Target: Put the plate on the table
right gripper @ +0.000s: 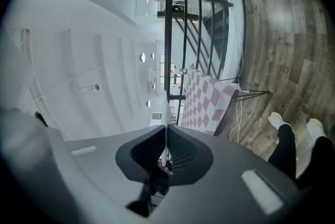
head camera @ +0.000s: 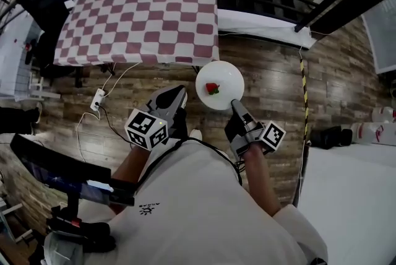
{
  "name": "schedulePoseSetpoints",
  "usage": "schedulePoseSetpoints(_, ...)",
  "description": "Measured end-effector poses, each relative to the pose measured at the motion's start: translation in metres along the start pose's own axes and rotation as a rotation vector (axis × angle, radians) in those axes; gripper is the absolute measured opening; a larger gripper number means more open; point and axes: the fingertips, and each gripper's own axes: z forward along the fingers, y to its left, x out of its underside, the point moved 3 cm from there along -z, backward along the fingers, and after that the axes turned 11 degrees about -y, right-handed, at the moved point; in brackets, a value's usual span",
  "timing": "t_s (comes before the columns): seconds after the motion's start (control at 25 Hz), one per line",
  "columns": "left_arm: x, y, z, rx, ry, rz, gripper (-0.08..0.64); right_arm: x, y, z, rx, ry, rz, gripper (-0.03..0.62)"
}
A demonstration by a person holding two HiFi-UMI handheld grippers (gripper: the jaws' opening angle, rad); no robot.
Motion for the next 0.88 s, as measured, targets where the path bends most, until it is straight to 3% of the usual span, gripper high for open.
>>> schedulePoseSetpoints(0.88,-0.041,0.135,0.108,0.069,0.027,-0.016,0.002,-0.051,0.000,0.144,0.032,-0.098,-0.017,0.015)
